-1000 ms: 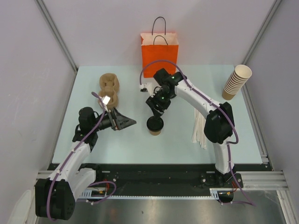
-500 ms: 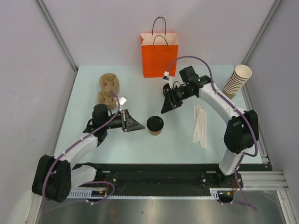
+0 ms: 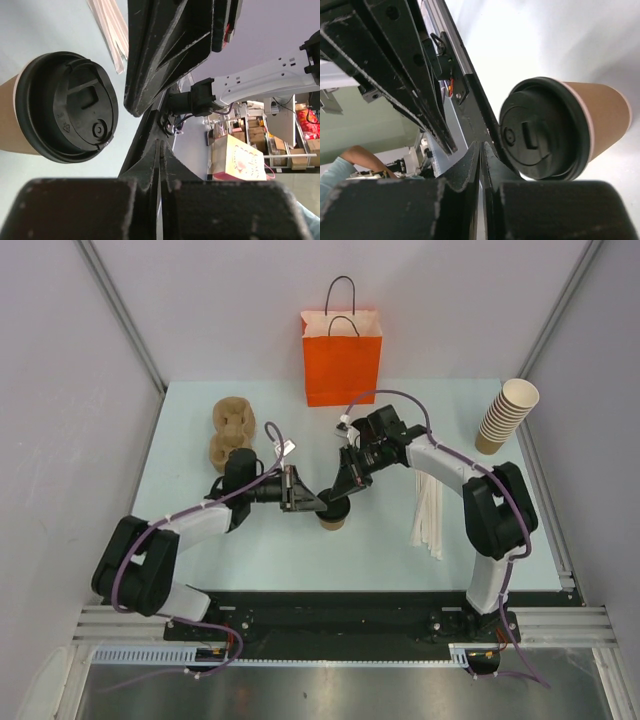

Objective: Pack the takeout coffee

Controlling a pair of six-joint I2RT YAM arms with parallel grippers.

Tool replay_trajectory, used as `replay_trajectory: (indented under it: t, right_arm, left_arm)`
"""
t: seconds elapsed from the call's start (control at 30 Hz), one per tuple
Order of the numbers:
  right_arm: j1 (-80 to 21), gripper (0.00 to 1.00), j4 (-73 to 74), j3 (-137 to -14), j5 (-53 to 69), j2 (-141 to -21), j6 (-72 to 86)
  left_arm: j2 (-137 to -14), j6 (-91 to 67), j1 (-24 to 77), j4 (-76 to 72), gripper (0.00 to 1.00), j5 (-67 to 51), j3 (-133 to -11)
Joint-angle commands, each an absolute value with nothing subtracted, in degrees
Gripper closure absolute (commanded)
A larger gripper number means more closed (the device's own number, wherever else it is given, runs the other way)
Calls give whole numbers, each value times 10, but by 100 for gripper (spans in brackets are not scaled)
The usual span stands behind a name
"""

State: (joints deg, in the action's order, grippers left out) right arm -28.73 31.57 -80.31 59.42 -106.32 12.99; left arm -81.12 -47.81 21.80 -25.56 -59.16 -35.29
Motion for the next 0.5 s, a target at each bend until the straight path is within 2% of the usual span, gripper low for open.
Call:
replay_trajectory:
  t: [0.0, 0.47]
  right_arm:
    - [-284, 94, 282, -795, 608, -1080, 144]
    - [-281, 99, 270, -772, 598, -1150, 132]
  left_arm:
    - [-847, -454, 229, -255, 100, -599, -389]
    - [-971, -382, 227, -146, 100, -545, -417]
